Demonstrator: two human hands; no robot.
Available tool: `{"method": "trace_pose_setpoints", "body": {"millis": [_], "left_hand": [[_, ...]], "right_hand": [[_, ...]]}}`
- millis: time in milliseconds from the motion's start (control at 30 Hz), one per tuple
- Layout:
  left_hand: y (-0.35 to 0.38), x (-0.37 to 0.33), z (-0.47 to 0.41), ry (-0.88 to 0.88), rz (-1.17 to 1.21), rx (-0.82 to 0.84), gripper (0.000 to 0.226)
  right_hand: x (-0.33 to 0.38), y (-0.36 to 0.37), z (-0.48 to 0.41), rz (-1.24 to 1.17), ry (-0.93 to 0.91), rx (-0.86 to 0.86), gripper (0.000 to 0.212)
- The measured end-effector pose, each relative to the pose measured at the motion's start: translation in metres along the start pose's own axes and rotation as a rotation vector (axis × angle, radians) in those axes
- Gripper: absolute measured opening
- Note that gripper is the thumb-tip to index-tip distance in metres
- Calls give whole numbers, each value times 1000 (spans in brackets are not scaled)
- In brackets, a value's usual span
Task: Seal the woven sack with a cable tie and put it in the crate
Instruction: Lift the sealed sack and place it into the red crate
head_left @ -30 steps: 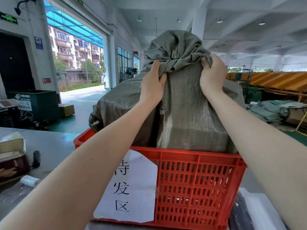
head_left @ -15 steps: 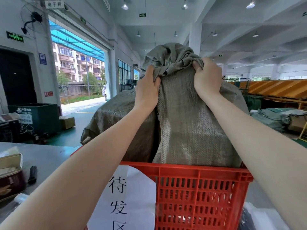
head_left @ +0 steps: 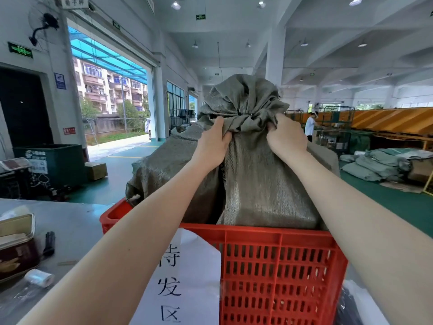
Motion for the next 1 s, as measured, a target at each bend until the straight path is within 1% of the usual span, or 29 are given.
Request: {"method": "trace_pose_setpoints", "body": {"millis": [100, 167, 200, 267, 300, 333, 367, 433, 467, 500, 567, 600, 633, 700, 733, 767, 800, 833, 900, 933, 967, 1000], "left_hand": [[16, 9, 19, -27, -21, 52, 21], [19, 15, 28, -58, -27, 36, 17], [17, 17, 30, -68, -29, 13, 13], [10, 17, 31, -79, -26, -48, 7], [4, 15, 29, -79, -15, -80, 7], [-2, 11, 27, -72, 3, -113, 8], [-7, 5, 25, -56, 21, -137, 12], [-14, -10, 18, 9, 34, -121, 23], [-16, -17, 15, 37, 32, -87, 25], [-18, -22, 12, 50, 32, -51, 27], [-25, -21, 9, 25, 71, 35, 34], [-25, -17, 10, 2, 94, 102, 44], [-25, -10, 15, -20, 91, 179, 58], [-19, 8, 29, -60, 14, 342, 91], [-16, 19, 35, -75, -49, 393, 101], [-13, 28, 39, -79, -116, 408, 104], [-10, 36, 40, -75, -171, 394, 99], [-9, 43, 39, -73, -203, 363, 85], [-7, 49, 37, -69, -266, 272, 46], [-5, 54, 37, -59, -327, 243, 33], [0, 60, 38, -49, -398, 252, 29], [8, 66, 42, -33, -459, 283, 29]], "right_hand": [[-11, 18, 19, -35, 12, 109, 23], [-11, 27, 28, -80, 7, 164, 27], [-9, 32, 32, -79, 5, 217, 37], [-4, 41, 41, 25, 0, 320, 72], [0, 43, 45, 103, -2, 329, 85], [4, 42, 48, 175, -7, 303, 88], [9, 37, 48, 226, -8, 250, 81], [17, 20, 44, 249, -1, 116, 44], [19, 14, 41, 209, 20, 73, 31], [17, 8, 39, 137, 61, 38, 24], [14, 1, 35, -21, 158, -19, 24], [14, -1, 33, -71, 192, -51, 26], [15, -3, 31, -104, 216, -75, 28], [15, -3, 23, -137, 245, -89, 30], [16, -1, 19, -139, 249, -79, 30], [16, 2, 16, -135, 245, -68, 30], [18, 6, 14, -128, 230, -50, 29], [21, 12, 13, -108, 203, -26, 28], [24, 29, 17, -35, 154, 61, 25], [23, 39, 22, 15, 141, 121, 23], [20, 49, 26, 69, 136, 182, 19], [15, 59, 32, 122, 139, 242, 16]]}}
Point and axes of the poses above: each hand's wrist, its own z-axis away from the middle knuckle, its own y-axis out of the palm, x = y × z, the point moved 8 cm from there along -z, towards the middle knuckle, and after that the axes turned 4 degrees about -z, right-handed, at the moved point
